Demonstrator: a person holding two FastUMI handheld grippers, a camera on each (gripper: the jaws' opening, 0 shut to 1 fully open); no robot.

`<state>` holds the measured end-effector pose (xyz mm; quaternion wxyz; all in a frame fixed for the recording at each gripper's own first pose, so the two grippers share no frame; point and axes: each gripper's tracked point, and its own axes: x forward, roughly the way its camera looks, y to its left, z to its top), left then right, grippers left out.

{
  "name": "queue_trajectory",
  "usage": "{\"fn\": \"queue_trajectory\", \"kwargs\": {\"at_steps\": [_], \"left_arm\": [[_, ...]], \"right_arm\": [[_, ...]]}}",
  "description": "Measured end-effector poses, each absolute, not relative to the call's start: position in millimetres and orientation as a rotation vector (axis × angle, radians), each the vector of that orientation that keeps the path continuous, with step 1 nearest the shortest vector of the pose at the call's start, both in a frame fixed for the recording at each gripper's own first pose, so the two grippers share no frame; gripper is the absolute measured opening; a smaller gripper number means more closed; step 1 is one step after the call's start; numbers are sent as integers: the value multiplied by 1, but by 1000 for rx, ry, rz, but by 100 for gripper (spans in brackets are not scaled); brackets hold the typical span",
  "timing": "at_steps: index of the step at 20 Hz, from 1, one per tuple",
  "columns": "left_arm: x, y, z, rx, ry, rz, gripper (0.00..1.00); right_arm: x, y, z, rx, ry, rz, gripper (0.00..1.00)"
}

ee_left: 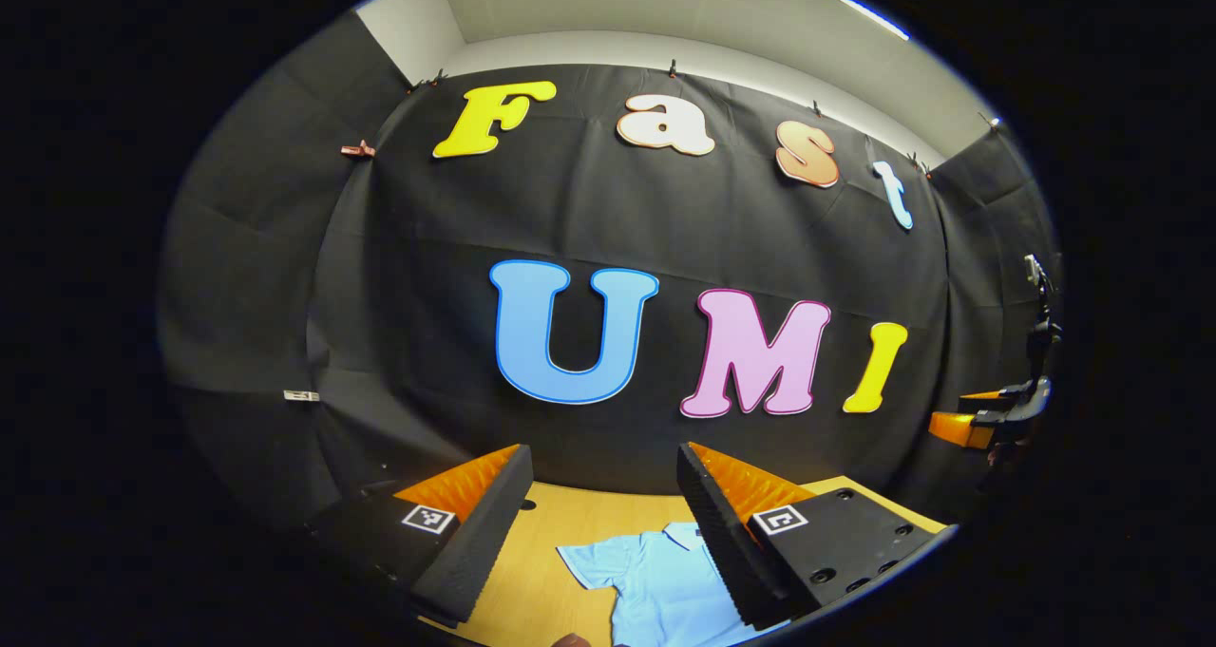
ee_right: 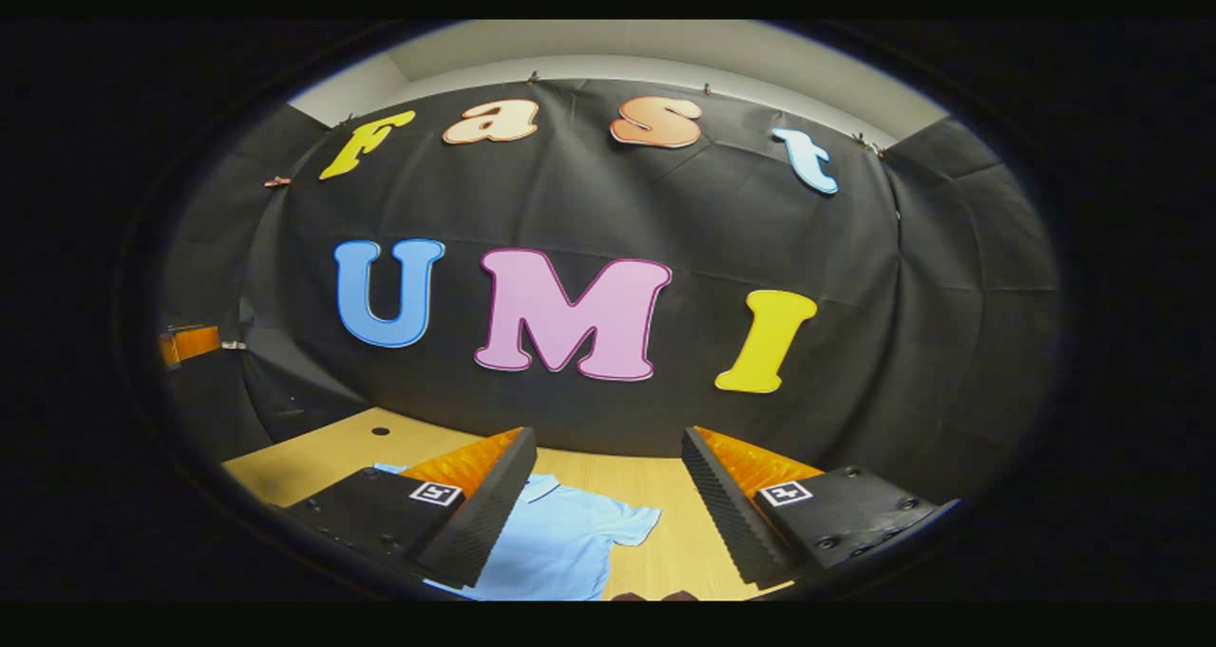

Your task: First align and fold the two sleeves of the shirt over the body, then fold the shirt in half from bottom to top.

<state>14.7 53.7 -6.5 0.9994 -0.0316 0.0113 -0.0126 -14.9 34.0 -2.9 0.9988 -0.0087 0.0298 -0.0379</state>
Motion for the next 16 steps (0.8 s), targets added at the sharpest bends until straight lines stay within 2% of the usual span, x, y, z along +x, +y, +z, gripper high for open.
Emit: {"fn": "queue_trajectory", "kwargs": {"at_steps": [9, 12, 16], "left_arm": [[35, 49, -6, -71, 20, -86, 98], [44, 41, -17, -89, 41, -87, 98], [58, 34, -28, -94, 64, -52, 98]], "right_arm": [[-9, 37, -28, 41, 122, -97, 97], [21, 28, -70, -1, 224, -47, 97], [80, 7, -172, 17, 432, 21, 97]]}}
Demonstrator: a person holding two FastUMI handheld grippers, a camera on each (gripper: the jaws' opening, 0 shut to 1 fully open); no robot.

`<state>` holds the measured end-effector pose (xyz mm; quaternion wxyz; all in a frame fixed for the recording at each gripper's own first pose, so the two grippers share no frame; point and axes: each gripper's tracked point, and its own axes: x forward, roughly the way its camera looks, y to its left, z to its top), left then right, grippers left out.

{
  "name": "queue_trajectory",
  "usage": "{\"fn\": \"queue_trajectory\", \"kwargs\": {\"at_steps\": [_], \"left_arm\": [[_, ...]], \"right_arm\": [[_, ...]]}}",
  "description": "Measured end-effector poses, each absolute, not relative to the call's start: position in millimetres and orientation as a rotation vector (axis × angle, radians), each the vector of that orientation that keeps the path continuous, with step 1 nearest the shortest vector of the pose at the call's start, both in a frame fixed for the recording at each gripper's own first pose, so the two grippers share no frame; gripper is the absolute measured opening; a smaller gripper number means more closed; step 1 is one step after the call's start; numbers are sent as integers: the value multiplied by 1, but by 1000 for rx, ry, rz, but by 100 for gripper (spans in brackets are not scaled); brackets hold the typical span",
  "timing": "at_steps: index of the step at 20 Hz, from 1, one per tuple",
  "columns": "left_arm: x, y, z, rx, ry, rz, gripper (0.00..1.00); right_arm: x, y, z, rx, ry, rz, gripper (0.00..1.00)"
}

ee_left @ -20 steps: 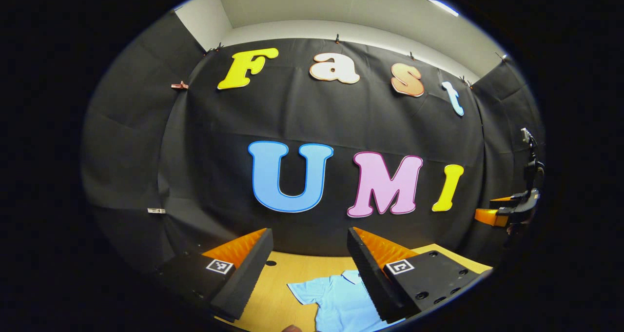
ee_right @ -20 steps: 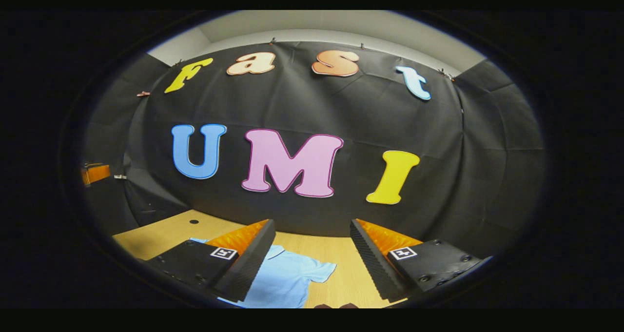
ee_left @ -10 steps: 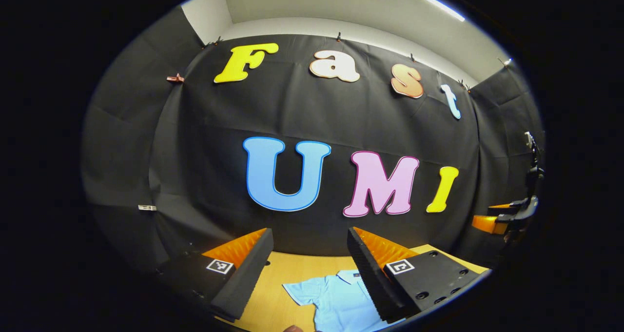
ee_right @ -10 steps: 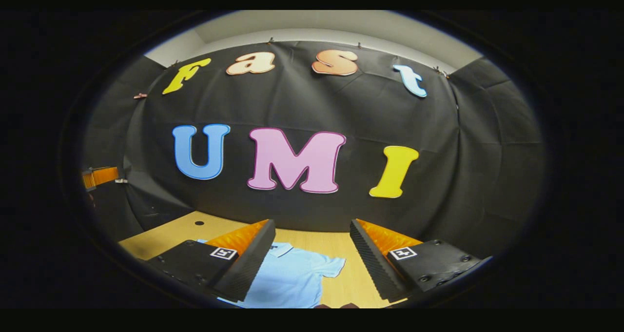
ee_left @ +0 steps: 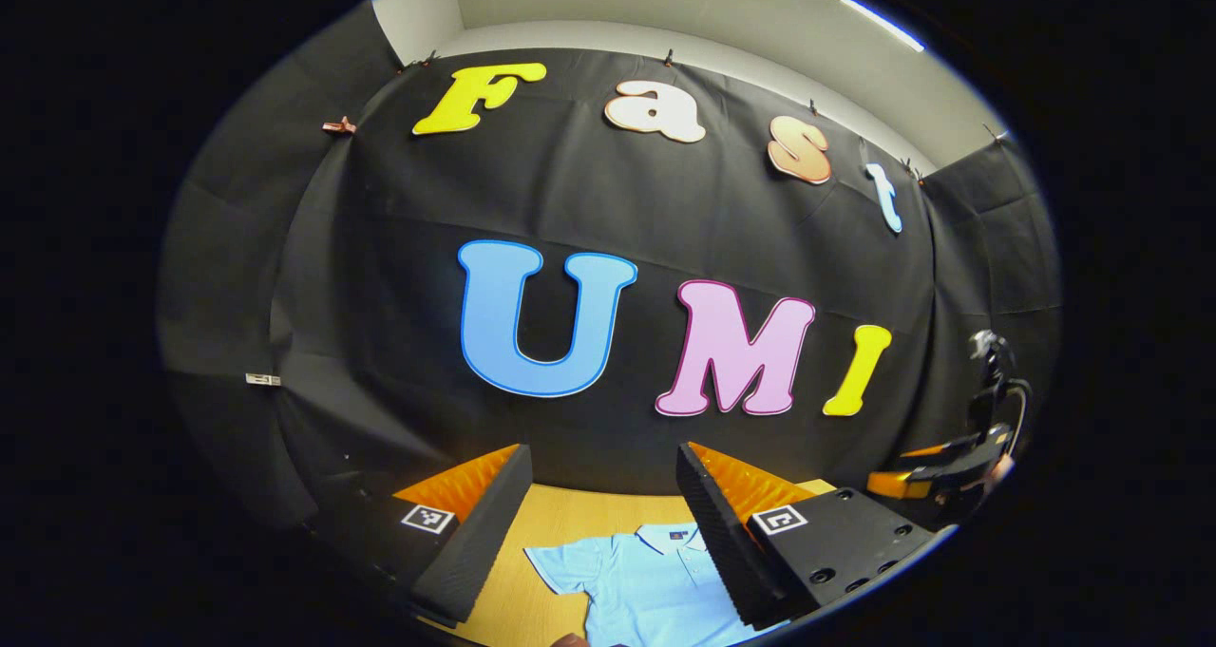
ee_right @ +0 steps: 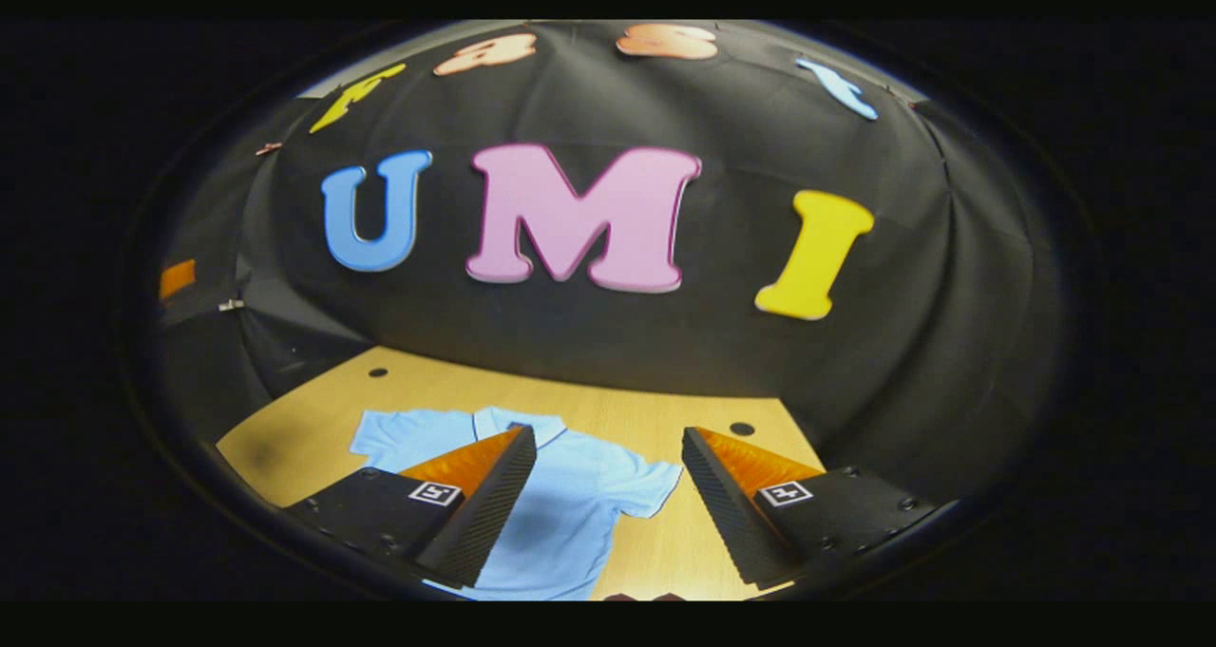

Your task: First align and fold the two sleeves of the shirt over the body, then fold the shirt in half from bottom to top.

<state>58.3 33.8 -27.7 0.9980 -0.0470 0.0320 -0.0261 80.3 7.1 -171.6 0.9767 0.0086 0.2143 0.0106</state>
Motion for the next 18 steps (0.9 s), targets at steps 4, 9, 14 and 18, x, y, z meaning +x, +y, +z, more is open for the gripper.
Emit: {"fn": "queue_trajectory", "kwargs": {"at_steps": [4, 9, 14, 18], "left_arm": [[76, 30, -42, -43, 109, -7, 98], [105, 31, -68, -6, 196, 85, 98], [124, 33, -85, 16, 251, 128, 98], [128, 32, -89, 24, 260, 129, 98]], "right_arm": [[136, -26, -274, 62, 610, 9, 98], [188, -49, -378, 124, 758, 12, 98], [194, -57, -435, 189, 870, -35, 98], [189, -51, -448, 231, 921, -52, 93]]}}
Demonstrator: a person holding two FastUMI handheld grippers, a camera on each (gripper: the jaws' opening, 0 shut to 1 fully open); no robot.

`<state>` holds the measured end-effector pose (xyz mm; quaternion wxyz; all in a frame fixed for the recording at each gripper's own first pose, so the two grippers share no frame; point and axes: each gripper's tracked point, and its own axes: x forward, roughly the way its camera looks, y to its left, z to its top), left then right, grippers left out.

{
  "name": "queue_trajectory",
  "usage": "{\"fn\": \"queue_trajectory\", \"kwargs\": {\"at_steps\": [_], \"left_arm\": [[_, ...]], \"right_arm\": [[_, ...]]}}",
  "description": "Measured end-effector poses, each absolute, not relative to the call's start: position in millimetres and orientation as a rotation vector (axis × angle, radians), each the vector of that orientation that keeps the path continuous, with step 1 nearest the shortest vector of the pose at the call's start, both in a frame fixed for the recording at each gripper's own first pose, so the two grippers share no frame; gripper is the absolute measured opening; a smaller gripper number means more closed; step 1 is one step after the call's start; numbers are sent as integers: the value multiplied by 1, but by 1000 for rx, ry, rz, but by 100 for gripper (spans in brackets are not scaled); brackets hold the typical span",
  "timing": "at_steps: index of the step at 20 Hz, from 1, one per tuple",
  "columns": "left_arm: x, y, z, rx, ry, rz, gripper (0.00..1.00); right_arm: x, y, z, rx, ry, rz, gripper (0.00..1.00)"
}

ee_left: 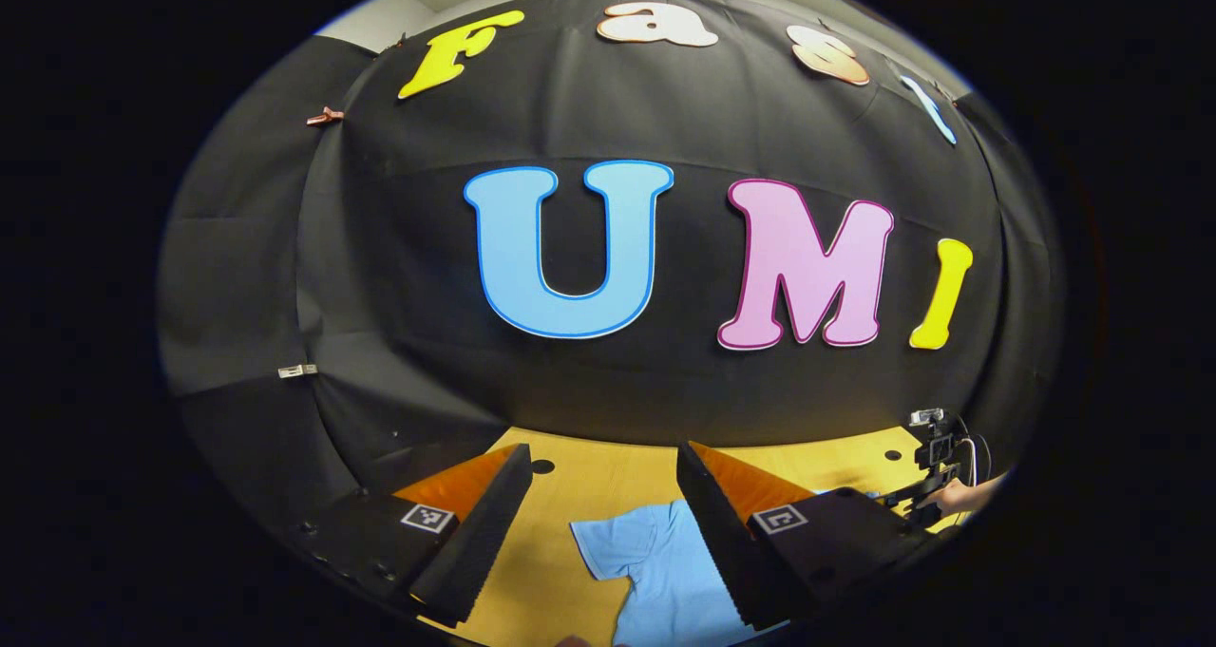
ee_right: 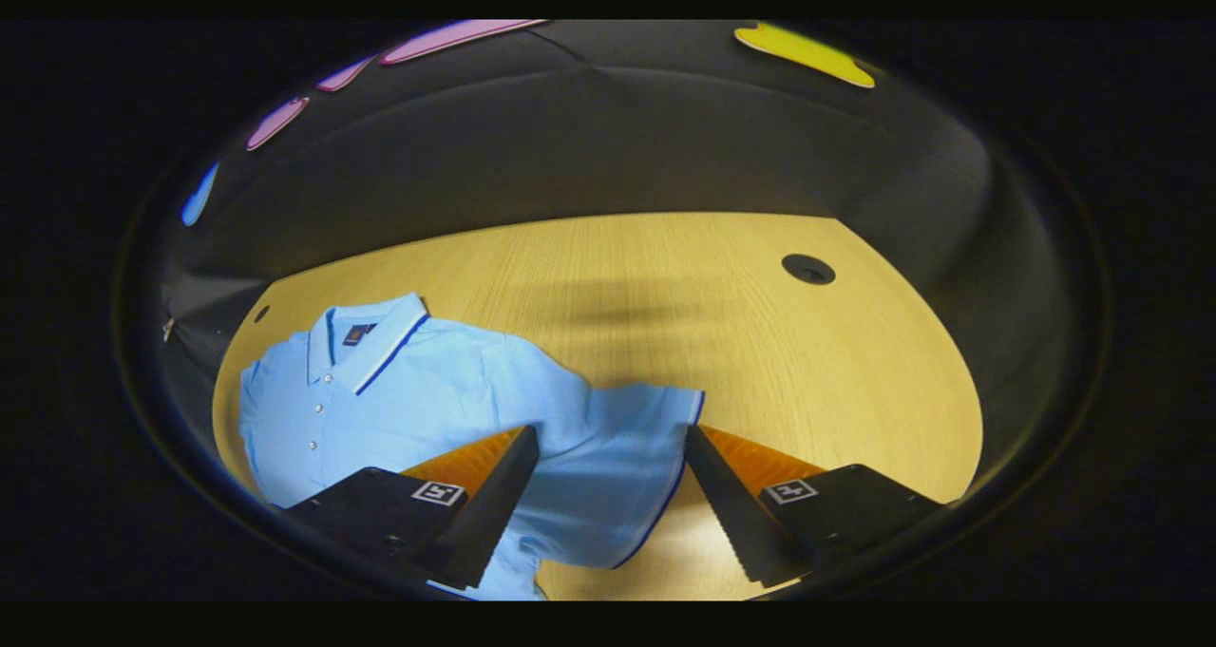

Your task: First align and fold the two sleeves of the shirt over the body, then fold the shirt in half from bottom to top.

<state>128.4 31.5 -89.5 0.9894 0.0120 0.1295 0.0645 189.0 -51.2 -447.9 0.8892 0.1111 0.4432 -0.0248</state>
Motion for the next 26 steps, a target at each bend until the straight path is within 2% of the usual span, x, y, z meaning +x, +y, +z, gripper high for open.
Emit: {"fn": "queue_trajectory", "kwargs": {"at_steps": [1, 4, 7, 11, 16, 18, 19, 20, 21, 22, 23, 24, 25, 26], "left_arm": [[128, 31, -88, 15, 251, 127, 98], [125, 39, -92, -1, 258, 132, 98], [118, 45, -95, -8, 265, 140, 98], [108, 48, -91, 17, 258, 139, 98], [102, 53, -89, -6, 253, 149, 98], [102, 54, -90, -30, 249, 151, 98], [102, 54, -93, -39, 251, 149, 94], [102, 54, -95, -46, 255, 147, 98], [102, 56, -99, -50, 259, 145, 98], [103, 56, -104, -54, 269, 141, 98], [105, 57, -112, -60, 279, 135, 98], [109, 59, -122, -69, 299, 126, 98], [111, 59, -137, -77, 332, 115, 98], [115, 61, -155, -91, 378, 102, 98]], "right_arm": [[193, -54, -450, 222, 915, -56, 96], [194, -61, -456, 213, 918, -91, 70], [197, -61, -452, 280, 893, -126, 27], [201, -43, -441, 345, 869, -107, 0], [213, 2, -393, 377, 770, 16, 0], [207, 25, -389, 362, 787, 59, 0], [205, 38, -390, 344, 795, 89, 0], [201, 46, -395, 316, 809, 107, 0], [198, 55, -402, 298, 832, 124, 5], [193, 64, -409, 293, 861, 143, 5], [188, 75, -417, 292, 893, 166, 0], [186, 76, -425, 267, 912, 169, 5], [185, 75, -430, 239, 922, 168, 5], [183, 77, -428, 241, 920, 183, 12]]}}
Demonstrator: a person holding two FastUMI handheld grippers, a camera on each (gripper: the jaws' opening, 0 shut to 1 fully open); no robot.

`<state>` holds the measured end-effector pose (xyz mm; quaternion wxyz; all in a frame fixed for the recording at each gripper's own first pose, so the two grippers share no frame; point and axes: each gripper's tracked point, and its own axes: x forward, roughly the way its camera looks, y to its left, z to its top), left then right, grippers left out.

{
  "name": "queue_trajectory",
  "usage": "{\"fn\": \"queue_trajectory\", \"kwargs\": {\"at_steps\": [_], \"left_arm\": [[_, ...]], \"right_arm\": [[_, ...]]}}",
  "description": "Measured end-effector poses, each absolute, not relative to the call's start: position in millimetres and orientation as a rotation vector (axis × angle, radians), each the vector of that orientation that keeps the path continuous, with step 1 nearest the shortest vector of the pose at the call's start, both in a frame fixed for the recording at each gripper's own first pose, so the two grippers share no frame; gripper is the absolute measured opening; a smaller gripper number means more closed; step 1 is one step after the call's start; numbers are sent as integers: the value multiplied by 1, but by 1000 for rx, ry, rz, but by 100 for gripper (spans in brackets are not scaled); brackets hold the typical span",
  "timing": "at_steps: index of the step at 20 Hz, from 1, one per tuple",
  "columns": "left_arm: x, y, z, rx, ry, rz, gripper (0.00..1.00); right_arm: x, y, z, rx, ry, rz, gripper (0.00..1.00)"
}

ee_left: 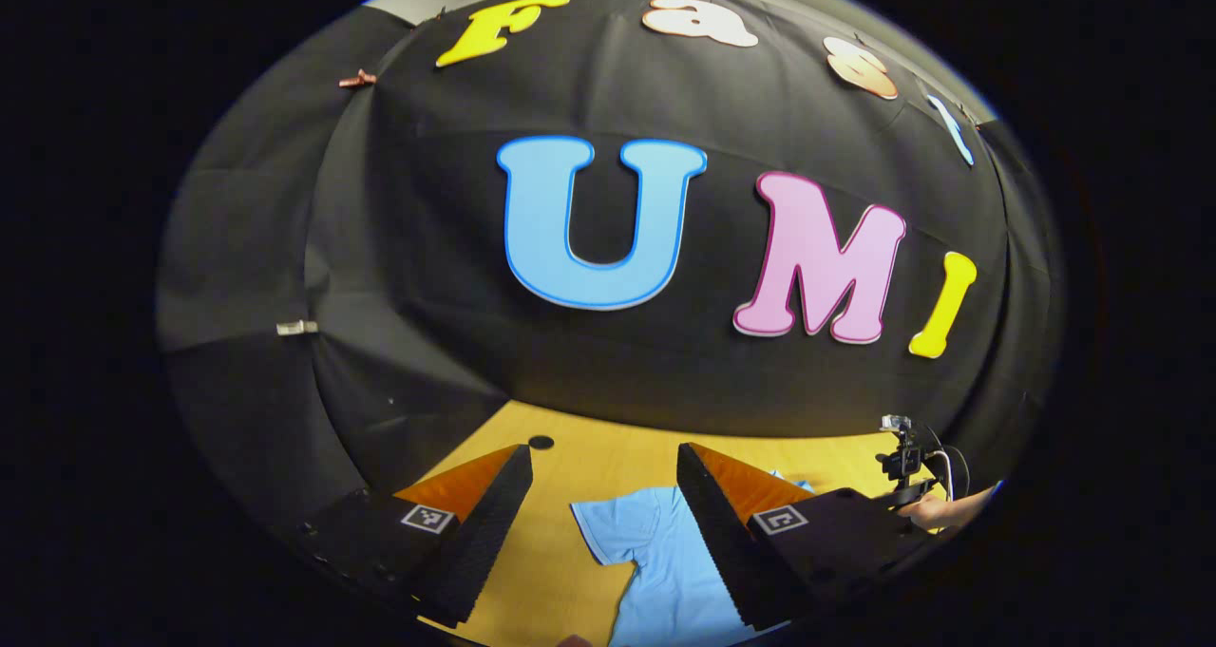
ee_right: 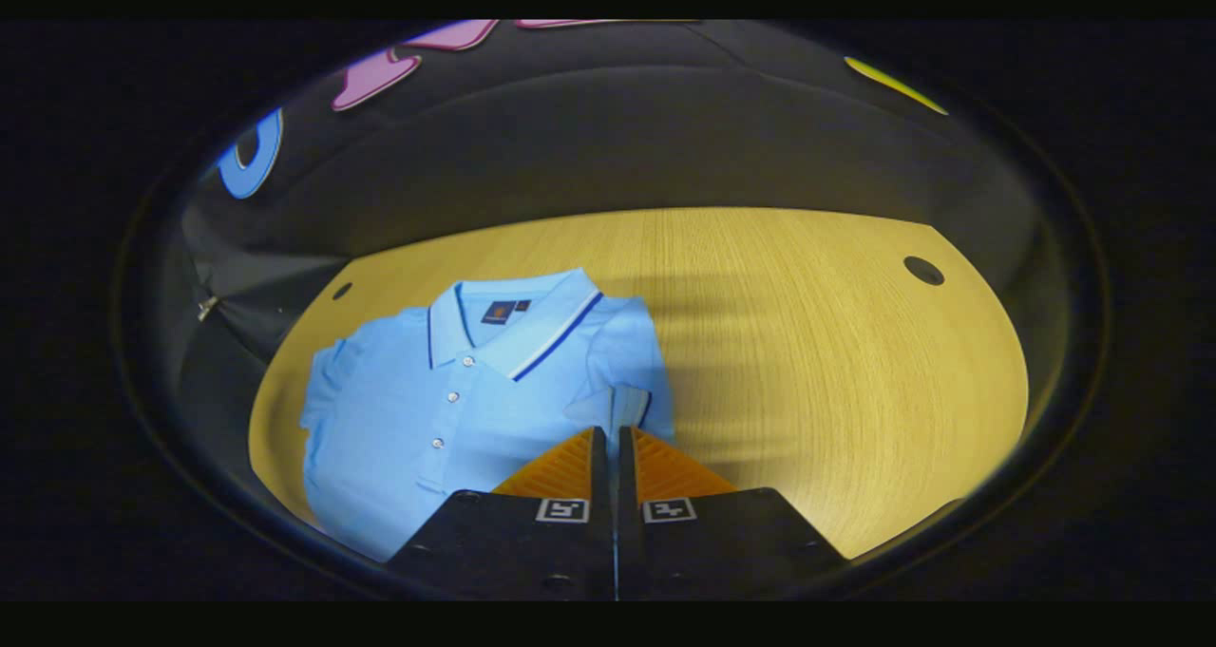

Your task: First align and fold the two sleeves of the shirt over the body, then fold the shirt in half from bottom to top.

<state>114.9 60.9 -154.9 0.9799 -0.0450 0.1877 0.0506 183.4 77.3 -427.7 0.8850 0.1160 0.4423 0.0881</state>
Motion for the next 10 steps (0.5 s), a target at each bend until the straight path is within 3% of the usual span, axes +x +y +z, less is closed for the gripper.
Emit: {"fn": "queue_trajectory", "kwargs": {"at_steps": [1, 2, 5, 6, 7, 8, 10], "left_arm": [[118, 62, -175, -108, 424, 90, 98], [121, 63, -195, -127, 468, 81, 98], [142, 66, -244, -156, 562, 68, 97], [150, 69, -260, -144, 587, 68, 97], [162, 73, -278, -127, 616, 68, 98], [174, 75, -294, -116, 642, 68, 97], [198, 73, -329, -137, 703, 68, 97]], "right_arm": [[182, 80, -422, 251, 917, 197, 20], [183, 83, -422, 259, 910, 205, 22], [179, 76, -391, 270, 856, 221, 67], [175, 74, -377, 286, 829, 226, 58], [169, 74, -362, 310, 808, 239, 58], [160, 71, -349, 321, 793, 250, 66], [148, 54, -329, 303, 761, 244, 66]]}}
